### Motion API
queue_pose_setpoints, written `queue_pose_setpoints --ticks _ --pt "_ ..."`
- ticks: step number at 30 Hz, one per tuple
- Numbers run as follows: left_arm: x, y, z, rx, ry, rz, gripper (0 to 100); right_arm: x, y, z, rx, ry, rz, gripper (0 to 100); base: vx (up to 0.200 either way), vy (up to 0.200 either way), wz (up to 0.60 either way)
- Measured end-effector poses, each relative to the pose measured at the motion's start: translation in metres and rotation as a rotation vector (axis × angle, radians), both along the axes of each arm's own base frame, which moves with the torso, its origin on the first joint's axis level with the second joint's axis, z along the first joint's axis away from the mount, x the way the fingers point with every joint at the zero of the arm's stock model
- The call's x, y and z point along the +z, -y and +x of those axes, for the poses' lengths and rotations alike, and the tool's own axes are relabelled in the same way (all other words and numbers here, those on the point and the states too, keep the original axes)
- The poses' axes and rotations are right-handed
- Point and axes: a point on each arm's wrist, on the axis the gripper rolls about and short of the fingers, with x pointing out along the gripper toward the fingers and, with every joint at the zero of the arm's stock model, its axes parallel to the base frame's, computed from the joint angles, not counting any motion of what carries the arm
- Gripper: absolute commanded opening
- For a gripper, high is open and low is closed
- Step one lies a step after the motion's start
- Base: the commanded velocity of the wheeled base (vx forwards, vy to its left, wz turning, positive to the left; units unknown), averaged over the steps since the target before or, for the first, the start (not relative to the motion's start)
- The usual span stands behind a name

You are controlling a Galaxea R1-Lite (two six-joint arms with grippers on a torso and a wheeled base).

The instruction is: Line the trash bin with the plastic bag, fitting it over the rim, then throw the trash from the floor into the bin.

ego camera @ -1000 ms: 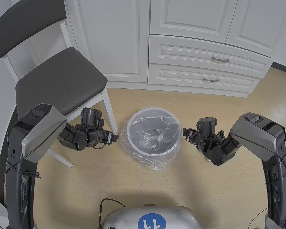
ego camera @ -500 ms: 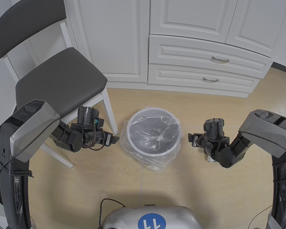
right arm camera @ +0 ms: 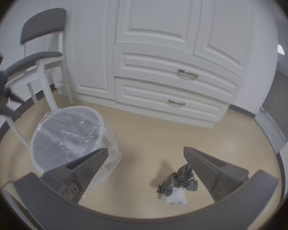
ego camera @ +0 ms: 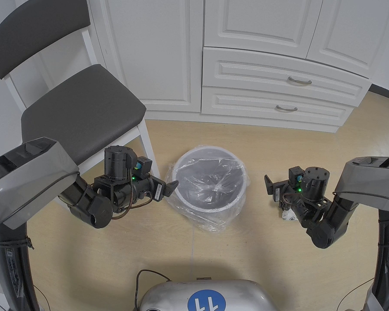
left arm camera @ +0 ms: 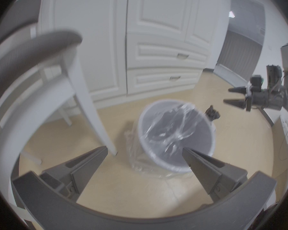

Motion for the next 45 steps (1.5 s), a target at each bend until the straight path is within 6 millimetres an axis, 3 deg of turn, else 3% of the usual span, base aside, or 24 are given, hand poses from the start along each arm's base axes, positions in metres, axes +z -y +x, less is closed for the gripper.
queue_pose_setpoints --ticks 7,18,23,31,45 --pt "0.023 0.014 -0.022 -0.063 0.187 -0.073 100 -0.003 -0.007 -0.035 0.104 -0.033 -0.117 100 0.0 0.0 0.0" --pt "0.058 0.014 -0.038 0.072 0.271 -0.123 100 0.055 0.005 -0.069 0.127 0.086 -0.131 100 0.0 0.0 0.0" --pt "0.073 0.002 -0.044 0.22 0.31 -0.143 100 0.078 0.022 -0.076 0.079 0.151 -0.118 100 0.0 0.0 0.0" --pt "0.098 -0.011 -0.06 0.271 0.362 -0.18 100 0.103 0.047 -0.078 0.026 0.229 -0.102 100 0.0 0.0 0.0" --pt "0.115 -0.012 -0.067 0.269 0.395 -0.183 100 0.108 0.065 -0.077 -0.04 0.243 -0.11 100 0.0 0.0 0.0"
